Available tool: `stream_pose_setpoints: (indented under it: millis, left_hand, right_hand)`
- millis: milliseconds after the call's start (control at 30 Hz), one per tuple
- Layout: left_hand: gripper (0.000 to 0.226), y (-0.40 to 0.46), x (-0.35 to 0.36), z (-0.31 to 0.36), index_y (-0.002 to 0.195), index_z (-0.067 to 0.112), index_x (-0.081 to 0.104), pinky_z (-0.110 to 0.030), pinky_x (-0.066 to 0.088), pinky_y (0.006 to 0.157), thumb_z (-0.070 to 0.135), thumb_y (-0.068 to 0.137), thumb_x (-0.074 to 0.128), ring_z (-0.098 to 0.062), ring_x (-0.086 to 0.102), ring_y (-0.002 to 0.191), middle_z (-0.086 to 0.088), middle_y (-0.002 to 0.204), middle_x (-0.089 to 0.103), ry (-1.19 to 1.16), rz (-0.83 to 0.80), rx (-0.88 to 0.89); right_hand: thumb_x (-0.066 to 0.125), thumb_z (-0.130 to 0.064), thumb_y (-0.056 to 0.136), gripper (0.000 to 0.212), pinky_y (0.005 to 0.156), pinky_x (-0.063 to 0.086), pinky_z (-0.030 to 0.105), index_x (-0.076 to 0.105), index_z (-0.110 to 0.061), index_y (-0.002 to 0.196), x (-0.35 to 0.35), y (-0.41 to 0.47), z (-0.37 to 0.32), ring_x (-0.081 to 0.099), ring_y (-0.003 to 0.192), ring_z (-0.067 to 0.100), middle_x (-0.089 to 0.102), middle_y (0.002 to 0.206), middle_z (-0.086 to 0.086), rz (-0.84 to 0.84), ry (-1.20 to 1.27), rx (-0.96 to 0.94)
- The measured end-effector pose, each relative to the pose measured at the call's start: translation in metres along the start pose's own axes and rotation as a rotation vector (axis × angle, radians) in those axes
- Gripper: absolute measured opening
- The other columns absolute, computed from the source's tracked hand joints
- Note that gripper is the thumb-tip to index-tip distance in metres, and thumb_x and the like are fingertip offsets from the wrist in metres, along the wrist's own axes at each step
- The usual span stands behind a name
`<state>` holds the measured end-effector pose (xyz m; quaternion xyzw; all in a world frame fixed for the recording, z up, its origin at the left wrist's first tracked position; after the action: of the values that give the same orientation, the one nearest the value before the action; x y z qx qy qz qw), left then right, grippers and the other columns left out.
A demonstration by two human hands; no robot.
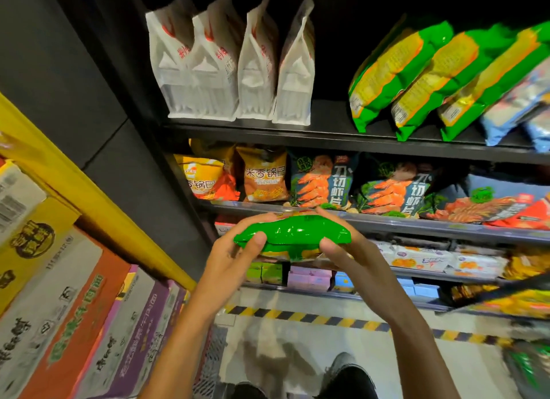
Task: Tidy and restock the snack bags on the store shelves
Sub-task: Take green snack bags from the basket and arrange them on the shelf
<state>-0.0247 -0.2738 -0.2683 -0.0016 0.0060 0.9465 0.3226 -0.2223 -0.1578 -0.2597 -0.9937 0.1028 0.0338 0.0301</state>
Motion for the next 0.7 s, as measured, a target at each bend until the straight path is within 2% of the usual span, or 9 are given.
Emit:
stream_pose_setpoints:
  millis: [67,133,200,267,367,467,533,600,700]
  left_hand:
    - [0.052,0.003,-0.004,-0.001,0.129,0.028,0.069,-0.056,0.056,0.097,0.064,0.092,0.06,-0.028,0.068,0.12,-0.004,0.127,0.072,0.013,0.029,-0.001]
    - [0.049,0.008,-0.007,-0.002,0.126,0.029,0.071,-0.05,0.062,0.088,0.061,0.092,0.057,-0.029,0.072,0.112,-0.002,0.121,0.075,0.005,0.065,-0.013]
    - [0.053,0.013,-0.009,-0.003,0.127,0.027,0.07,-0.051,0.062,0.087,0.062,0.091,0.053,-0.026,0.073,0.11,0.001,0.119,0.076,0.017,0.083,-0.023]
    - [0.059,0.017,-0.008,-0.002,0.129,0.028,0.07,-0.055,0.057,0.096,0.069,0.091,0.051,-0.021,0.071,0.115,0.003,0.121,0.075,0.04,0.083,-0.018]
    - [0.065,0.022,-0.003,-0.002,0.131,0.029,0.069,-0.047,0.051,0.107,0.076,0.092,0.047,-0.013,0.064,0.125,0.009,0.127,0.072,0.112,0.06,0.008]
    - [0.056,0.026,0.003,-0.001,0.133,0.026,0.068,-0.03,0.049,0.108,0.065,0.101,0.041,0.0,0.06,0.126,0.018,0.129,0.069,0.174,0.066,0.028]
    - [0.052,0.029,0.007,-0.001,0.135,0.026,0.067,-0.017,0.047,0.104,0.057,0.103,0.04,0.004,0.058,0.126,0.018,0.13,0.069,0.17,0.067,0.031]
    - [0.048,0.031,0.008,0.0,0.135,0.027,0.066,-0.006,0.043,0.098,0.05,0.101,0.039,0.01,0.057,0.124,0.018,0.128,0.068,0.14,0.058,0.022]
    - [0.049,0.035,0.009,0.001,0.137,0.03,0.063,-0.024,0.044,0.11,0.053,0.104,0.035,-0.001,0.059,0.129,0.013,0.132,0.069,0.078,0.037,0.016]
  right_hand:
    - [0.063,-0.043,0.1,0.044,0.097,0.056,0.035,0.059,-0.031,0.142,0.007,0.0,-0.001,0.07,0.115,0.011,0.073,0.126,-0.009,0.079,-0.004,-0.01]
    - [0.066,-0.044,0.097,0.035,0.092,0.059,0.039,0.07,-0.023,0.125,0.013,0.006,-0.002,0.074,0.101,0.015,0.078,0.099,-0.006,0.161,-0.007,0.021]
    - [0.07,-0.056,0.092,0.035,0.087,0.061,0.046,0.076,-0.027,0.11,0.017,0.012,-0.003,0.073,0.092,0.029,0.077,0.089,0.003,0.238,0.005,0.058]
    - [0.068,-0.068,0.086,0.035,0.083,0.058,0.048,0.078,-0.036,0.094,0.019,0.018,-0.004,0.068,0.083,0.034,0.074,0.083,0.007,0.321,-0.03,0.071]
    - [0.063,-0.055,0.091,0.034,0.076,0.051,0.044,0.073,-0.029,0.07,0.017,0.023,-0.004,0.055,0.064,0.017,0.061,0.061,-0.014,0.471,-0.103,0.038]
    - [0.063,-0.04,0.098,0.04,0.068,0.046,0.041,0.066,-0.024,0.061,0.014,0.025,-0.001,0.041,0.057,0.019,0.044,0.049,-0.015,0.499,-0.181,0.016]
    - [0.06,-0.04,0.099,0.045,0.061,0.036,0.03,0.062,-0.033,0.055,0.013,0.026,-0.002,0.035,0.054,0.013,0.042,0.048,-0.015,0.496,-0.189,-0.004]
    - [0.056,-0.046,0.098,0.045,0.057,0.028,0.026,0.059,-0.027,0.057,0.011,0.027,-0.002,0.03,0.053,0.012,0.035,0.049,-0.01,0.484,-0.179,-0.051]
    - [0.051,-0.06,0.101,0.06,0.064,0.032,0.032,0.069,-0.006,0.082,0.007,0.029,-0.001,0.041,0.063,0.029,0.045,0.062,0.008,0.431,-0.165,-0.084]
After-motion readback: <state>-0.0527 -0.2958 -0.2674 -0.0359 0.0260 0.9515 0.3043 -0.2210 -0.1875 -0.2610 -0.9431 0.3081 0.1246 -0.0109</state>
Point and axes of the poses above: each hand's wrist, its own y-axis towards the middle knuckle, its own x-axis out of the palm, z = x × y, the point moved 2 cm from there along y, towards the middle knuckle
